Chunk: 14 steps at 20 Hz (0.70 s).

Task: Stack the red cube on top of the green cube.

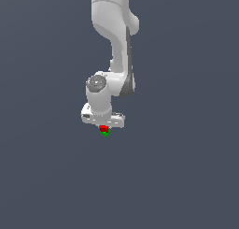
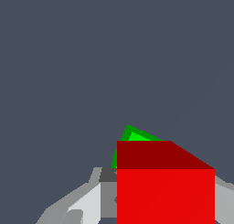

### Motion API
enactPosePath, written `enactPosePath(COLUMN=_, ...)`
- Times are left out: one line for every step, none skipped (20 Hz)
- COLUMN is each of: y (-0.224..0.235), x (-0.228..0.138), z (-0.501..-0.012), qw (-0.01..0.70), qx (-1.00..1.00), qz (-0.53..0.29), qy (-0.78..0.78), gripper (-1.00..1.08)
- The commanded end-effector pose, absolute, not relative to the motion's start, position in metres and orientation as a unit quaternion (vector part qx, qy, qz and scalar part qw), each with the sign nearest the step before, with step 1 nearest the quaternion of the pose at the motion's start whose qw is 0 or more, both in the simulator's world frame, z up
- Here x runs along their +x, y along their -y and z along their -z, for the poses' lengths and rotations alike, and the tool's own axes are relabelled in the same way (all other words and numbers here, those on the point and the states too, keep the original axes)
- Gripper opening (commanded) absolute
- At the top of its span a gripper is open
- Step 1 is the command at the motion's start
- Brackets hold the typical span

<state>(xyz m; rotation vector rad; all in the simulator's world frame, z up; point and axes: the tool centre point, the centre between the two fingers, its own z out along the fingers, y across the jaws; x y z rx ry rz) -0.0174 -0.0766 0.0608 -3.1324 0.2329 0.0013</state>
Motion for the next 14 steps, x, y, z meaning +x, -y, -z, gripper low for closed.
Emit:
enactPosePath(y=0.0767, x=-0.0160, z=-0.0610, qw=0.000, qx=-0.997, qz=0.000, qy=-0.075, gripper=-1.00)
enactPosePath(y=0.0773, x=-0.0164, z=-0.0613, qw=0.000, qx=-0.997, qz=0.000, qy=-0.075, gripper=-1.00)
enactPosePath(y=0.0779, x=-0.0169, z=-0.0615, qw=0.000, qx=-0.997, qz=0.000, qy=-0.075, gripper=-1.00)
enactPosePath(y=0.0781, x=-0.0171, z=-0.0616, qw=0.000, qx=-0.997, qz=0.000, qy=-0.075, gripper=-1.00)
enactPosePath(y=0.0781, x=-0.0171, z=-0.0616, qw=0.000, qx=-0.997, qz=0.000, qy=-0.075, gripper=1.00)
enactPosePath(y=0.0781, x=-0.0171, z=-0.0616, qw=0.000, qx=-0.997, qz=0.000, qy=-0.075, gripper=1.00)
enactPosePath(y=0.0781, x=-0.0171, z=-0.0616, qw=0.000, qx=-0.997, qz=0.000, qy=-0.075, gripper=1.00)
enactPosePath(y=0.0781, x=-0.0171, z=-0.0616, qw=0.000, qx=-0.997, qz=0.000, qy=-0.075, gripper=1.00)
enactPosePath(y=0.0781, x=-0.0171, z=-0.0616, qw=0.000, qx=-0.997, qz=0.000, qy=-0.075, gripper=1.00)
enactPosePath(y=0.0781, x=-0.0171, z=-0.0616, qw=0.000, qx=-0.997, qz=0.000, qy=-0.075, gripper=1.00)
enactPosePath(y=0.0781, x=-0.0171, z=-0.0616, qw=0.000, qx=-0.997, qz=0.000, qy=-0.075, gripper=1.00)
enactPosePath(y=0.0781, x=-0.0171, z=-0.0616, qw=0.000, qx=-0.997, qz=0.000, qy=-0.075, gripper=1.00)
enactPosePath(y=0.0781, x=-0.0171, z=-0.0616, qw=0.000, qx=-0.997, qz=0.000, qy=-0.075, gripper=1.00)
enactPosePath(y=0.0781, x=-0.0171, z=-0.0616, qw=0.000, qx=-0.997, qz=0.000, qy=-0.075, gripper=1.00)
